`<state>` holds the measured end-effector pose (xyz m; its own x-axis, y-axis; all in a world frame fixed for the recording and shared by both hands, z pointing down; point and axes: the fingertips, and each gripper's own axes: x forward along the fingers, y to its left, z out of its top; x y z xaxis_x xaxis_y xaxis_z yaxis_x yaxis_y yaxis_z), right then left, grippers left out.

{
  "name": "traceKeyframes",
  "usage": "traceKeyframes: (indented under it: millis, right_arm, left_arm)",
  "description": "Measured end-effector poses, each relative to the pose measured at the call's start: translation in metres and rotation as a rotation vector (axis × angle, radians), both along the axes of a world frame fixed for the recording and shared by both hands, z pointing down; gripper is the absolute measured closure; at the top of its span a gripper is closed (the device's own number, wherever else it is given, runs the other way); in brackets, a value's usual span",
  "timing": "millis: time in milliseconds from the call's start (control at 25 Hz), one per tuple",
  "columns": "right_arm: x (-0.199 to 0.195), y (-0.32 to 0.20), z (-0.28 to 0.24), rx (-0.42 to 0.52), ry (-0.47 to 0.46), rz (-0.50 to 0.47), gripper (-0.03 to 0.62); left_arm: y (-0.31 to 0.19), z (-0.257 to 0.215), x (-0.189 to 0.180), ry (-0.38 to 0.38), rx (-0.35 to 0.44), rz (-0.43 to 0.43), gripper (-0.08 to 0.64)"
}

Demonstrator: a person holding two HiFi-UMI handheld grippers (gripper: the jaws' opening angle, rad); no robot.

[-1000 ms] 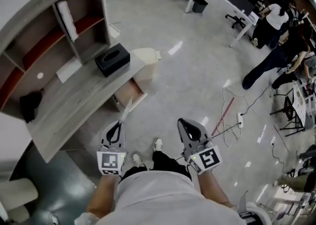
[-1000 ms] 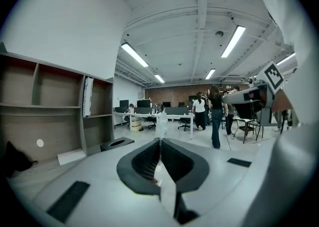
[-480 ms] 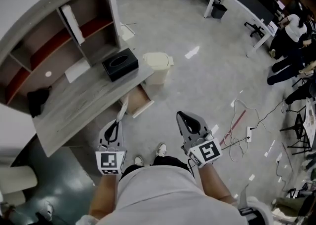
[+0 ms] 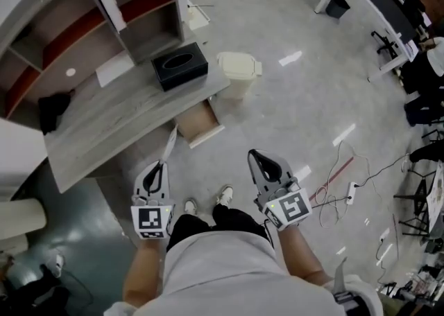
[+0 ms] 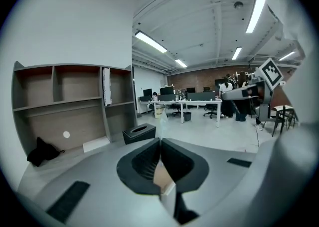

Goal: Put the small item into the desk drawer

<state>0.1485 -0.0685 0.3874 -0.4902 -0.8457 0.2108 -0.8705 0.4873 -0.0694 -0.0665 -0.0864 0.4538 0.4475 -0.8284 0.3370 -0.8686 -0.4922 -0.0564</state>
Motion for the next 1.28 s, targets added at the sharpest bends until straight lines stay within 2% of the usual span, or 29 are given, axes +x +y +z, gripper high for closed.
traceKeyframes:
  millis: [160,440,760,1040,1280]
  right_arm:
    - [-0.001,-0.006,0.008,-0.021,-0.002,-0.024,0.569]
    - [0.011,-0.016,0.023,-0.059,0.006,-0.034,0.569]
    - [0.014,-0.025,0.048,-0.108,0.03,-0.063,0.569]
    - [0.011,-0.036,0.063,-0.121,0.008,-0.082,0.569]
    - [0.01,-0.035,0.08,-0.136,-0.007,-0.09,0.569]
  left_arm:
    - [-0.008,0.015,0.007,-0.011,-0.034,-0.015,0.538]
    - [-0.023,0.03,0.032,-0.028,-0.056,0.014,0.538]
    - [-0.036,0.091,0.045,-0.062,-0.147,-0.003,0.538]
    - [-0.047,0.154,0.067,-0.155,-0.194,0.035,0.538]
    - [-0.063,0.202,0.071,-0.248,-0.243,0.044,0.538]
